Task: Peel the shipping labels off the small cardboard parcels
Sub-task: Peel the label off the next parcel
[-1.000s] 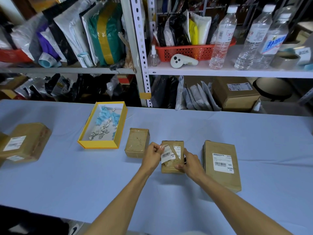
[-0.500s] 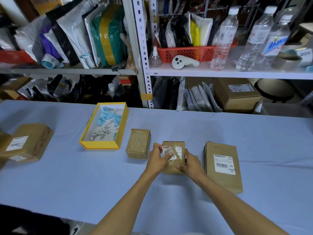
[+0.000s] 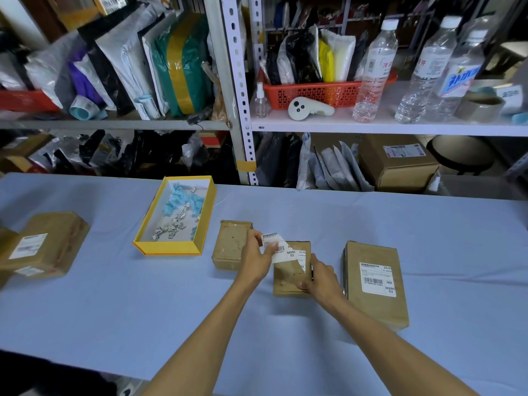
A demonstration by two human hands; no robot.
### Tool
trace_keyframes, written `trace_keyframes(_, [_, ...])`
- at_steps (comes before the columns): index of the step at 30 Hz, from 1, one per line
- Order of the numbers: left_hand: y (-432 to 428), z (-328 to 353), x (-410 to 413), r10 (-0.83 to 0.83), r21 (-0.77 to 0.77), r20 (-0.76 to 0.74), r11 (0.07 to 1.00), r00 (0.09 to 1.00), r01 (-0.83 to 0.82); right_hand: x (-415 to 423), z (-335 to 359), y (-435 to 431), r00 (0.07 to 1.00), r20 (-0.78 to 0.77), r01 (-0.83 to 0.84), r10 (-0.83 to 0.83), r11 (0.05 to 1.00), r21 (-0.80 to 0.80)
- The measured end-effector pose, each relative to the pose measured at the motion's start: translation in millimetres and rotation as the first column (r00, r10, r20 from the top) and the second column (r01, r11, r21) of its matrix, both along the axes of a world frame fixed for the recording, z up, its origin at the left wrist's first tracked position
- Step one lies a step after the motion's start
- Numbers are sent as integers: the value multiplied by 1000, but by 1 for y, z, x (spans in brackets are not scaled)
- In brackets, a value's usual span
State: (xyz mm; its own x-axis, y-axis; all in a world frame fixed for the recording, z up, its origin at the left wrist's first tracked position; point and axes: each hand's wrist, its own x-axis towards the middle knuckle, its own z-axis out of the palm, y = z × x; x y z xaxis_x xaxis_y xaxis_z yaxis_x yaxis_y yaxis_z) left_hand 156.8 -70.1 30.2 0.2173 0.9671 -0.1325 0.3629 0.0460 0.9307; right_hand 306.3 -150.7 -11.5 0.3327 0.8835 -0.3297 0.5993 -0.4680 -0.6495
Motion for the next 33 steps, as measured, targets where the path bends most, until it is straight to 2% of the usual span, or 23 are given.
trace_keyframes(6, [4, -5, -8, 124, -6, 20, 992, 992, -124, 0, 3, 1, 1000, 9, 2, -2, 1000, -20])
trace_keyframes(13, [-4, -15, -10, 151, -22, 52, 988, 987, -150, 0, 2, 1, 1000, 2, 8, -8, 999, -35])
trace_keyframes(18, [-5, -8, -10, 198, 64, 124, 976, 972, -207, 0, 4, 3, 1000, 6, 4, -3, 999, -49])
trace_keyframes(22, [-5, -13, -12, 158, 110, 133, 979, 978, -173, 0, 5, 4, 1000, 1, 19, -19, 998, -62])
trace_keyframes(28, [-10, -21, -13, 236, 38, 163, 969, 958, -245, 0, 5, 4, 1000, 0, 13, -13, 998, -63])
trace_keyframes(33, [-10, -23, -13, 239, 1, 155, 970, 958, -242, 0, 6, 4, 1000, 1, 13, -13, 998, -68])
